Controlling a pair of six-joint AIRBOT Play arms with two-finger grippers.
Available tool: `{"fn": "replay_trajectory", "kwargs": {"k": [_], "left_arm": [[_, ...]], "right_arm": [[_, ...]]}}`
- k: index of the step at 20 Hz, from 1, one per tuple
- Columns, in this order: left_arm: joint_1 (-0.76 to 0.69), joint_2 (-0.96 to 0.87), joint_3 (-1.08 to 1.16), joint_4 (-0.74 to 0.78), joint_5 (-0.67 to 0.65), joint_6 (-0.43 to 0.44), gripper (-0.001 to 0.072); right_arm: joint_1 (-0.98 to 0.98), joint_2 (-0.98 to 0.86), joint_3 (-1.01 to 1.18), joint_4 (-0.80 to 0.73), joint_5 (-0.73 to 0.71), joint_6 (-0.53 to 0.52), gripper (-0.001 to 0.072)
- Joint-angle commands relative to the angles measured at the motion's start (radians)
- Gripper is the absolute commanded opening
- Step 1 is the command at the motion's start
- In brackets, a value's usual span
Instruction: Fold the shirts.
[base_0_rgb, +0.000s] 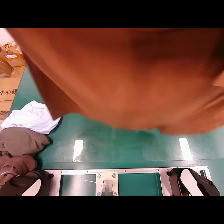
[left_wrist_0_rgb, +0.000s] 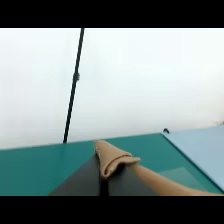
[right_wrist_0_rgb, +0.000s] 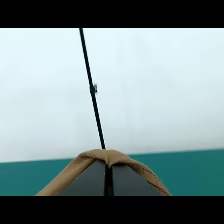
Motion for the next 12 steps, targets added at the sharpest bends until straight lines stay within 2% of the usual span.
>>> {"fn": "replay_trajectory", "kwargs": {"k": [1,4,7,12], "left_arm": [[0.0,-0.068,-0.136,-0.008,0.024,-0.01,0.0026],[-0.014,-0.212,-0.274,-0.073,0.092,-0.005,0.0026],[-0.073,-0.435,-0.369,-0.081,0.215,-0.003,0.0026],[-0.158,-0.796,-0.363,-0.124,0.568,0.04,0.0026]], "right_arm": [[0.004,-0.023,-0.195,0.024,-0.007,-0.037,0.0017],[0.029,-0.087,-0.454,0.123,-0.108,-0.153,0.0017],[0.091,-0.21,-0.632,0.123,-0.248,-0.22,0.0017],[0.145,-0.536,-0.633,0.123,-0.397,-0.242,0.0017]]}}
